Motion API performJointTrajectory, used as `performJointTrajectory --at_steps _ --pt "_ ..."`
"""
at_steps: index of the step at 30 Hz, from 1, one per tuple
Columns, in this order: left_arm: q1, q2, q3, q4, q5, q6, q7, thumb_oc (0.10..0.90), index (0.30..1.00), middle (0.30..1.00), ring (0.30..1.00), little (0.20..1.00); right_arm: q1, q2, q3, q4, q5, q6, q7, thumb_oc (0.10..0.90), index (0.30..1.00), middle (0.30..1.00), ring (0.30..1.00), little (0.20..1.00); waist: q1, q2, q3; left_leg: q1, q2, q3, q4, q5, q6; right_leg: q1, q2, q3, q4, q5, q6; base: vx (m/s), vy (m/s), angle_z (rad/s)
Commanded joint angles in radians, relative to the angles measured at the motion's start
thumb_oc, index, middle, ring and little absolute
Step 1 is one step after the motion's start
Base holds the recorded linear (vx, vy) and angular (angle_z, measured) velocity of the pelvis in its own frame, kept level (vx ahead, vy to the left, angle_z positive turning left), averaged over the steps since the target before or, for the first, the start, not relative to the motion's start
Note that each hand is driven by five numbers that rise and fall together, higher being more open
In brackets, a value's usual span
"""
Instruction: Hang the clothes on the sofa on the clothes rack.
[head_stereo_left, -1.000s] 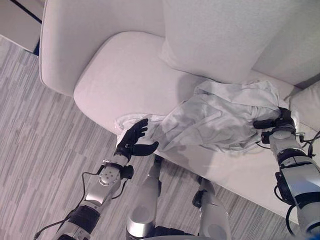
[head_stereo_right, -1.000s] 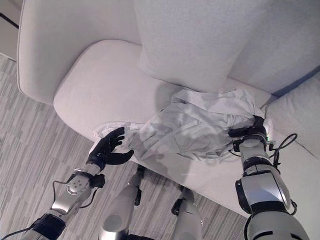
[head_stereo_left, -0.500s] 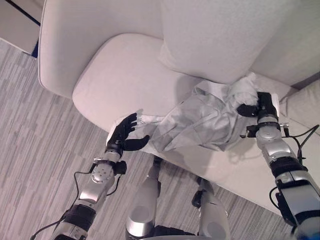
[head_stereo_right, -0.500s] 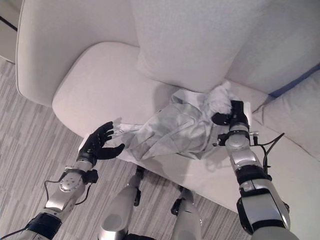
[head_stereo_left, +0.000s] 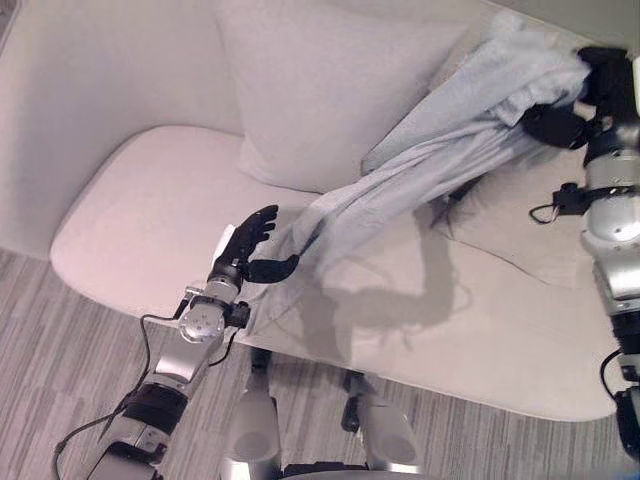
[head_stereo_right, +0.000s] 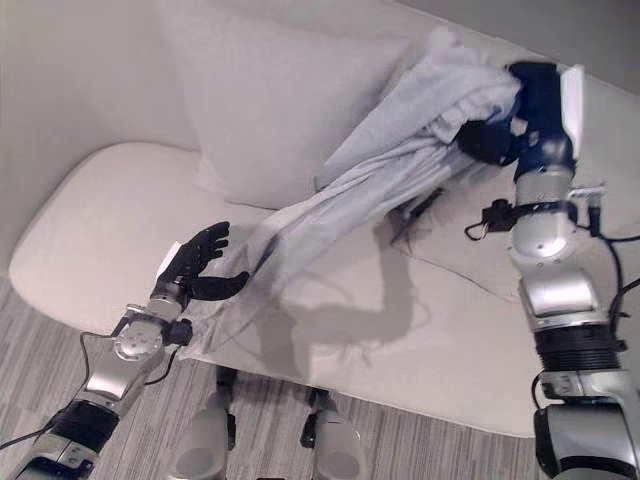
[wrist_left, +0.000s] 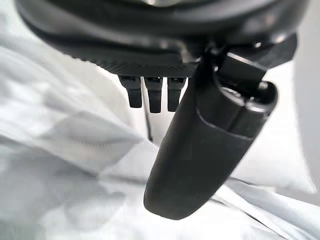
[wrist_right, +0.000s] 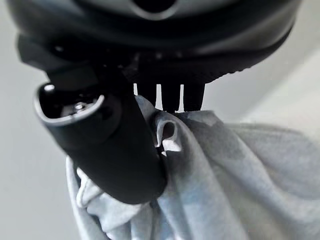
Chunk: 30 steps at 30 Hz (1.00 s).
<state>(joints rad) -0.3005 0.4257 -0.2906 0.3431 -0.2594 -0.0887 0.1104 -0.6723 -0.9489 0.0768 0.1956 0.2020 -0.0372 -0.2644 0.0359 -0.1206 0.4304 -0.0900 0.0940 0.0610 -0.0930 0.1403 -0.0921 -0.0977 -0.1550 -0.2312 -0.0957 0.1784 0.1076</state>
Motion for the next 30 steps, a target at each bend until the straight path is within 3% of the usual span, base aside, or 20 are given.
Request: performJointTrajectory --at_steps 1,8,14,25,27,30 --pt "-0.038 -0.017 -0.083 0.043 0.034 -0.071 0.007 0.8 0.9 0.9 0.9 0.9 -0.173 -0.095 0.063 -0.058 0.08 -0.148 -0.024 0.4 0.3 0.3 0.3 0.3 -0.003 -0.065 -0.193 0.046 0.044 0.058 0.006 -0.116 -0.023 0.103 -0.066 -0.018 0.008 -0.123 0.089 0.01 -0.025 -0.14" --pt "-0.106 -0.034 -0.11 0.129 0.058 -0.076 0.039 0.8 0.9 0.9 0.9 0.9 -0.29 -0.189 0.143 -0.133 0.157 -0.188 -0.001 0.4 0.3 0.3 0.3 0.3 -0.034 -0.098 -0.216 0.066 0.062 0.081 0.006 -0.122 -0.033 0.101 -0.05 0.005 0.008 -0.125 0.086 0.01 -0.032 -0.15" --pt "-0.163 -0.054 -0.127 0.18 0.052 -0.075 0.072 0.8 0.9 0.9 0.9 0.9 -0.325 -0.212 0.191 -0.17 0.201 -0.203 0.008 0.4 0.3 0.3 0.3 0.3 -0.057 -0.116 -0.229 0.081 0.077 0.096 0.006 -0.125 -0.039 0.1 -0.038 0.022 0.008 -0.124 0.084 0.02 -0.044 -0.13" --pt "-0.23 -0.075 -0.174 0.225 0.096 -0.066 0.089 0.8 0.9 0.9 0.9 0.9 -0.333 -0.225 0.207 -0.198 0.213 -0.202 -0.001 0.4 0.3 0.3 0.3 0.3 -0.077 -0.113 -0.221 0.084 0.079 0.102 0.006 -0.124 -0.043 0.098 -0.035 0.027 0.008 -0.122 0.086 0.0 -0.015 -0.03" --pt "-0.313 -0.181 -0.214 0.393 0.028 -0.038 0.133 0.8 0.9 0.9 0.9 0.9 -0.379 -0.192 0.246 -0.245 0.219 -0.199 -0.027 0.4 0.3 0.3 0.3 0.3 -0.105 -0.108 -0.193 0.072 0.082 0.108 0.006 -0.113 -0.045 0.075 -0.03 0.043 0.008 -0.113 0.079 -0.08 -0.075 -0.04" --pt "-0.361 -0.207 -0.243 0.455 0.031 -0.035 0.139 0.8 0.9 0.9 0.9 0.9 -0.418 -0.174 0.282 -0.259 0.219 -0.202 -0.037 0.4 0.3 0.3 0.3 0.3 -0.12 -0.104 -0.18 0.068 0.084 0.113 0.006 -0.11 -0.046 0.063 -0.029 0.051 0.008 -0.108 0.076 -0.04 -0.027 -0.13"
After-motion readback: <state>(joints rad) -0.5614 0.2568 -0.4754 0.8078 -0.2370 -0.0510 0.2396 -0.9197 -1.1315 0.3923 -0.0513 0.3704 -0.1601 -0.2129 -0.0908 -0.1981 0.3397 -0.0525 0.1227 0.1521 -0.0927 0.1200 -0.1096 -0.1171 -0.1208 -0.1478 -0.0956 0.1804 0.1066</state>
